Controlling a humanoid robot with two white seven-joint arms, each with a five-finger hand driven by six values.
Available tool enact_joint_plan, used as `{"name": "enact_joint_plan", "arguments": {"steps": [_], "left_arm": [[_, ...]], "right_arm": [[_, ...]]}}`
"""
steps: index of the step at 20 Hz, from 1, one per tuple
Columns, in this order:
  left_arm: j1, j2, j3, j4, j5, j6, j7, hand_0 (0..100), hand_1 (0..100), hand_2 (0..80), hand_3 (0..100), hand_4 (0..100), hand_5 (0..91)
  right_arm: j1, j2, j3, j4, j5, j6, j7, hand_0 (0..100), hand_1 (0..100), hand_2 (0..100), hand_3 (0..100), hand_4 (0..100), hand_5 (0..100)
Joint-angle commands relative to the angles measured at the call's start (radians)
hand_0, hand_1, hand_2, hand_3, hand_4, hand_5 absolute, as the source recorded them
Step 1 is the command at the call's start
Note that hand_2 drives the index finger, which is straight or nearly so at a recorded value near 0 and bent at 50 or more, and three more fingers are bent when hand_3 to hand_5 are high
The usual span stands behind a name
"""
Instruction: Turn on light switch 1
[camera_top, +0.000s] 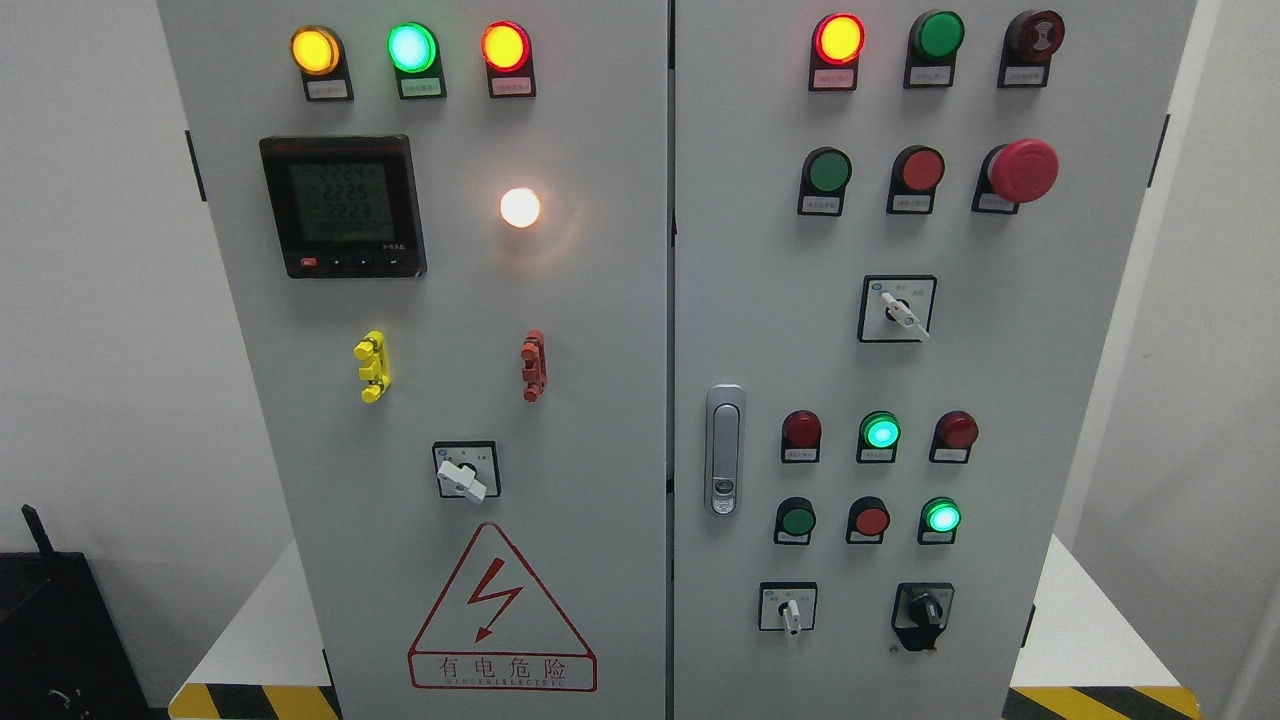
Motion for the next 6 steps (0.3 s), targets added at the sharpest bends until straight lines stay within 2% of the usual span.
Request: {"name": "enact_joint_plan", "arguments": {"steps": [1, 6], "left_arm": [[0.033, -0.014, -0.028, -0.020, 0.030, -0.018, -0.001, 14, 0, 0.0, 0, 0, 0.0], [0.033, -0.016, -0.029, -0.023, 0.047, -0.041, 0.046, 13, 0, 0.0, 0, 0, 0.0]], "right_arm": [[0.000, 0.000, 0.000, 0.000, -0.001, -0.001, 0.000, 30, 0, 0, 0, 0, 0], [0.000, 0.000, 0.000, 0.000, -0.001, -0.001, 0.000, 30, 0, 0, 0, 0, 0]]}}
